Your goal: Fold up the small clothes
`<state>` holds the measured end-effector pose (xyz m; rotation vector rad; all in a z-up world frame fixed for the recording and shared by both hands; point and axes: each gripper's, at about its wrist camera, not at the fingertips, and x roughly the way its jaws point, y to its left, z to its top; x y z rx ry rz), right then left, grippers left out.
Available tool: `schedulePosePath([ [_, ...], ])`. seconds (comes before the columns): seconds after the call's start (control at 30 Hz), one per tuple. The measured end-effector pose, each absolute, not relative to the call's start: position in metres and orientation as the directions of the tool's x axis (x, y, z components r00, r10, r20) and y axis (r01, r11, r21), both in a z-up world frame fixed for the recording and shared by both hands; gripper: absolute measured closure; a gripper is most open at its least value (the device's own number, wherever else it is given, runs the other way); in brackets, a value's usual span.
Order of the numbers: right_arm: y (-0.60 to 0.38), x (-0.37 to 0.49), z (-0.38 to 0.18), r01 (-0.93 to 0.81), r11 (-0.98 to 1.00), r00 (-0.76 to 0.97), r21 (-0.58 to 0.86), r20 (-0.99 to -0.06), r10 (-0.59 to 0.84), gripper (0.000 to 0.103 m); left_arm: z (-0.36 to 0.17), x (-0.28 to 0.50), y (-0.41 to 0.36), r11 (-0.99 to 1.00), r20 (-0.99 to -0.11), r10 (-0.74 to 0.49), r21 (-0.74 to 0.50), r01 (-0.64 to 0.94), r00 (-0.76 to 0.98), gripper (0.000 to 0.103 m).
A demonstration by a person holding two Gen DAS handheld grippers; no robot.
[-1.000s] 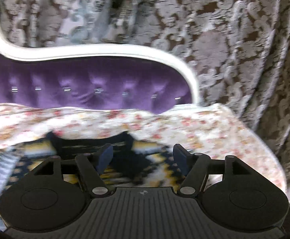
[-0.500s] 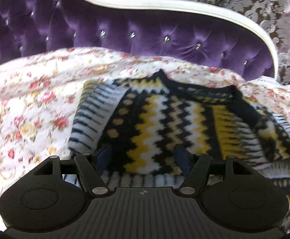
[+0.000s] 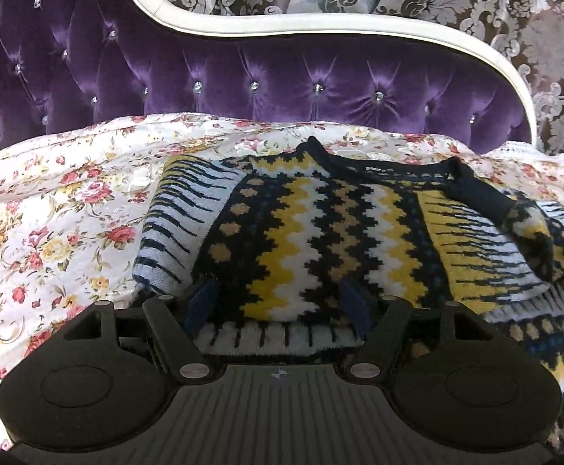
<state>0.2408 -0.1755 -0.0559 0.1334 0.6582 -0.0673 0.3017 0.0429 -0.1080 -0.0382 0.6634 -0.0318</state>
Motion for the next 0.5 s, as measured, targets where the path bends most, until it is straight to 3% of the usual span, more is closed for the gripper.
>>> schedulePosePath([
  [0.13,-0.164,0.262,-0.053,0.095,0.992,0.776,0.083,-0.63,-0.022,0.0,-0.108,0.301,0.042,0.999,-0.612,-0.04,-0.044,0.017,0.79,0.034],
  [0.5,-0.139,0.33,-0.079,0.069,0.986,0.698,-0.155,-0.698,-0.158,0.002,-0.11,0.299,0.045,0.998,-0.602,-0.05,-0.062,0.016,0.797,0.035],
])
